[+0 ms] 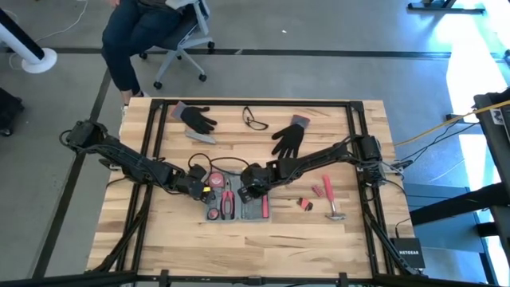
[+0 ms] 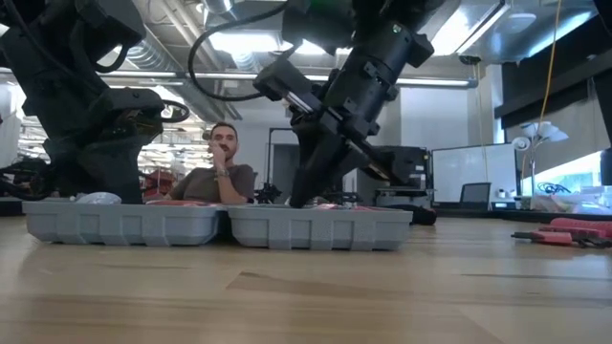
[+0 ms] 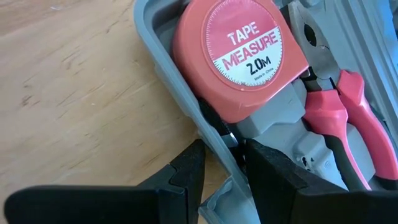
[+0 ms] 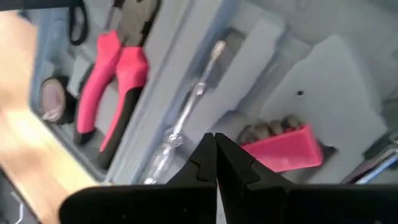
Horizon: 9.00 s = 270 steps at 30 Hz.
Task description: Prefit tool cases
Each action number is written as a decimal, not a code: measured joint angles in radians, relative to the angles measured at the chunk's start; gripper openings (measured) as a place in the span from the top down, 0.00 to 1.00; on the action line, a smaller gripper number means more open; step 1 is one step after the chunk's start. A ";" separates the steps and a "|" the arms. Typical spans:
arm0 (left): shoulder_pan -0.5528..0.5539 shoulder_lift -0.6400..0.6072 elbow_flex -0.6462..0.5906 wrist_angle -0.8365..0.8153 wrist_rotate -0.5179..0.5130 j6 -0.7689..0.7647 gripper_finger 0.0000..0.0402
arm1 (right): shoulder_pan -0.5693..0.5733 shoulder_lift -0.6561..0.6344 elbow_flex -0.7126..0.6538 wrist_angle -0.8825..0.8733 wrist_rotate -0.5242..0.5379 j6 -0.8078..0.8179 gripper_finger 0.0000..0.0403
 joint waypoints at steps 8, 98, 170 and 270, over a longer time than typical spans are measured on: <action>0.000 0.000 0.000 0.001 -0.002 -0.001 0.74 | 0.009 0.024 0.001 -0.012 -0.031 0.005 1.00; 0.000 0.000 0.000 -0.006 -0.013 0.026 0.74 | -0.064 0.044 0.148 -0.296 -0.031 -0.312 1.00; 0.000 0.000 0.000 -0.024 -0.054 -0.026 0.74 | -0.104 0.174 0.373 -0.503 -0.013 -0.682 1.00; 0.029 0.000 0.001 -0.026 0.009 0.023 0.74 | -0.150 0.085 0.311 -0.512 -0.180 -0.885 0.46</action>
